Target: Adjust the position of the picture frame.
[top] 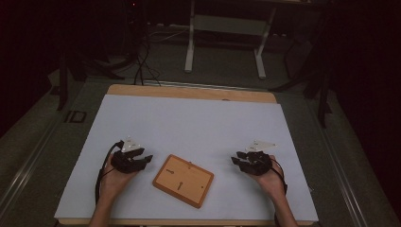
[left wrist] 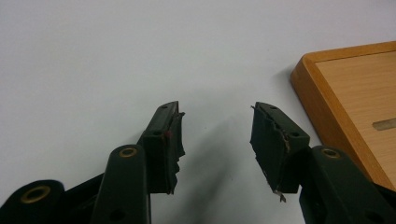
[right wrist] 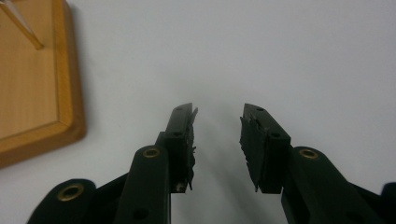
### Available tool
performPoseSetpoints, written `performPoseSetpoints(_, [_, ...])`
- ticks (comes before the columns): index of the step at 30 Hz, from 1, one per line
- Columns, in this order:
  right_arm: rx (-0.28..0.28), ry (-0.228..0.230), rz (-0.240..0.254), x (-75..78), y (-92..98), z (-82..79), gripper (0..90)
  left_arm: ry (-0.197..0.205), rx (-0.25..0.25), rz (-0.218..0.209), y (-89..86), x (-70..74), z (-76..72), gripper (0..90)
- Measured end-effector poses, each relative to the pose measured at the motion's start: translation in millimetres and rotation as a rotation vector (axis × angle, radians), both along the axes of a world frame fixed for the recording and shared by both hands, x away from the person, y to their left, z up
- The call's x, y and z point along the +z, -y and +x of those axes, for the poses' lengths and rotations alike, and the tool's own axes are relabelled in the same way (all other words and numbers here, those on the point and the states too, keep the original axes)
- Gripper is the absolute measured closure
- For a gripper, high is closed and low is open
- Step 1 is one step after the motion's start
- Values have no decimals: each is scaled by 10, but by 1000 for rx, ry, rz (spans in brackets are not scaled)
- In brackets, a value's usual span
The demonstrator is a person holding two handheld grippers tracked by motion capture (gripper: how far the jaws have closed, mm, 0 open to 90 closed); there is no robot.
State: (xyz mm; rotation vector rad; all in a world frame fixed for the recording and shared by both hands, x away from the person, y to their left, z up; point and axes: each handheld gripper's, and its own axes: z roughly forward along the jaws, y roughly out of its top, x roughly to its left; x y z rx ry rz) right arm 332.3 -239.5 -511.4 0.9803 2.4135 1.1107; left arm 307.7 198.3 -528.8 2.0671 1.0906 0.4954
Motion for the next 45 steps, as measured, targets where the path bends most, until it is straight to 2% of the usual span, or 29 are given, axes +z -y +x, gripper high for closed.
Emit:
performPoseSetpoints(3, [14,5,26,3,-36,-3,617,-3,5,-2,3,-10,-31,535])
performPoseSetpoints(7, [37,15,17,13,-115,-10,607,-9,-4,7,28,-13,-54,536])
performPoseSetpoints(13, [91,21,33,31,-260,-43,596,-6,-11,23,58,-11,-70,534])
performPoseSetpoints(20, [124,7,5,35,-412,-60,636,-6,-8,24,44,-7,-69,534])
performPoseSetpoints(25, [151,-13,13,13,-515,-85,663,-12,-5,32,50,-13,-55,534])
performPoseSetpoints(35, [216,-22,-20,10,-741,-118,763,-14,-6,35,52,-33,-21,534])
performPoseSetpoints(45, [269,-14,-33,20,-947,-151,755,-13,-13,38,53,-36,-14,539])
